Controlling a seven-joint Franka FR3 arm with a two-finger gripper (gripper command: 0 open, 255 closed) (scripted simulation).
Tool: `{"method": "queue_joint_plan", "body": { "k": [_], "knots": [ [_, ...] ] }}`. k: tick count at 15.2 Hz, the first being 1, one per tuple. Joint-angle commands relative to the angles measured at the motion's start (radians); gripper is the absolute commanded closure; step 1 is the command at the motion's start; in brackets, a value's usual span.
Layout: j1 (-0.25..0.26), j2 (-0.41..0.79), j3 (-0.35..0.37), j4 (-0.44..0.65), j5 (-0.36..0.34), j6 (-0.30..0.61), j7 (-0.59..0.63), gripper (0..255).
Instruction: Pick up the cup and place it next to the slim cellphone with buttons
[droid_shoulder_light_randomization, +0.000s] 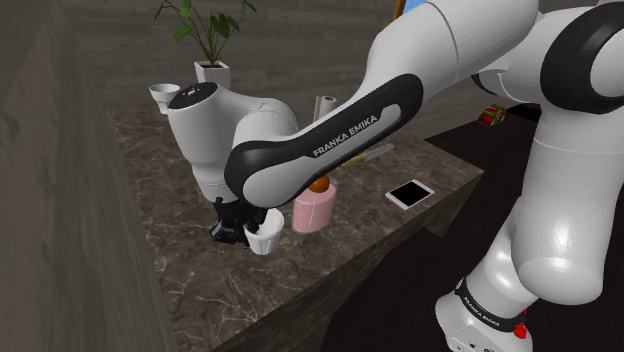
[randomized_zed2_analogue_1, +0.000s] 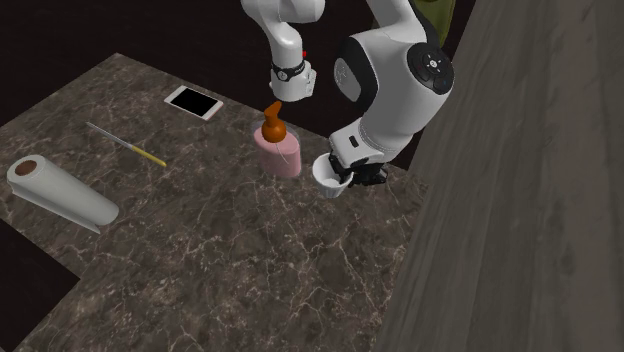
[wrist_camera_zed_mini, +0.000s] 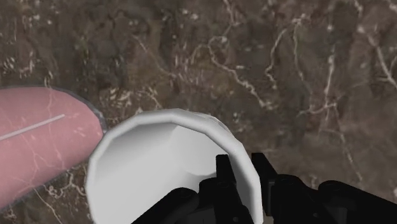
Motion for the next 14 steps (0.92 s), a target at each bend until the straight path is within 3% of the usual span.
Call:
{"method": "queue_joint_plan", "body": {
  "k": [1,7,14],
  "knots": [
    [0.0,0.0,0.0,0.0,0.0,0.0,0.0,255],
    [0.0,0.0,0.0,0.0,0.0,0.0,0.0,255],
    [-0.008,-0.045,0.012,0.041,0.034,-0.075,-0.029,255]
  ]
}}
